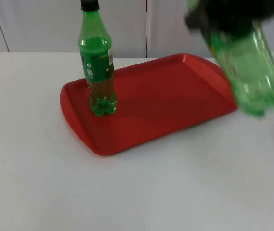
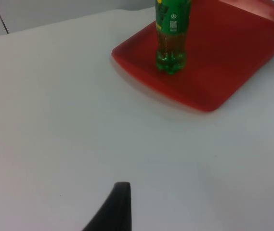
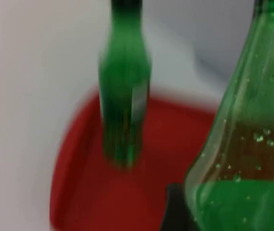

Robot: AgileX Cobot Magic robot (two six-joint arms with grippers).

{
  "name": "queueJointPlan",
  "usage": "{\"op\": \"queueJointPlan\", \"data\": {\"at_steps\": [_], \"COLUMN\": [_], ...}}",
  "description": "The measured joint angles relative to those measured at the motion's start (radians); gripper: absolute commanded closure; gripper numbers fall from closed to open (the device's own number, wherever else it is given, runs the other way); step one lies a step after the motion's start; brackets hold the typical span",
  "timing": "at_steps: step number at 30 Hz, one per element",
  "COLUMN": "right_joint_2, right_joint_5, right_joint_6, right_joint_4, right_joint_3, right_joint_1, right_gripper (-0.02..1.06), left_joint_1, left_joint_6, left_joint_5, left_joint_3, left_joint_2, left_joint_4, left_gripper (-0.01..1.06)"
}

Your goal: Place the bottle upright on the tray.

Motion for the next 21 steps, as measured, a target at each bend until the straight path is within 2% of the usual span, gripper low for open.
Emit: {"op": "queueJointPlan", "data": {"at_steps": [2, 4, 5, 6, 15, 18, 19, 21], "right_joint_2": [-0.048, -0.052, -0.059, -0.059, -0.055, -0.032, -0.032, 0.002], "right_joint_5": [-0.181, -0.218, -0.300, -0.343, -0.433, -0.523, -0.523, -0.629], "right_joint_6": [0.000, 0.000, 0.000, 0.000, 0.042, 0.053, 0.053, 0.055], "right_joint_4": [-0.034, -0.037, -0.039, -0.041, -0.041, -0.041, -0.041, -0.041], "right_joint_3": [0.000, 0.000, 0.000, 0.000, 0.000, 0.000, 0.000, 0.000], "right_joint_1": [-0.017, -0.024, -0.049, -0.071, -0.208, -0.254, -0.254, -0.279], "right_gripper": [1.05, 1.05, 1.05, 1.05, 1.05, 1.05, 1.05, 1.05], "left_joint_1": [0.000, 0.000, 0.000, 0.000, 0.000, 0.000, 0.000, 0.000], "left_joint_6": [0.000, 0.000, 0.000, 0.000, 0.000, 0.000, 0.000, 0.000], "left_joint_5": [0.000, 0.000, 0.000, 0.000, 0.000, 0.000, 0.000, 0.000], "left_joint_3": [0.000, 0.000, 0.000, 0.000, 0.000, 0.000, 0.000, 0.000], "left_joint_2": [0.000, 0.000, 0.000, 0.000, 0.000, 0.000, 0.000, 0.000], "left_joint_4": [0.000, 0.000, 0.000, 0.000, 0.000, 0.000, 0.000, 0.000], "left_gripper": [0.00, 0.00, 0.00, 0.00, 0.00, 0.00, 0.00, 0.00]}}
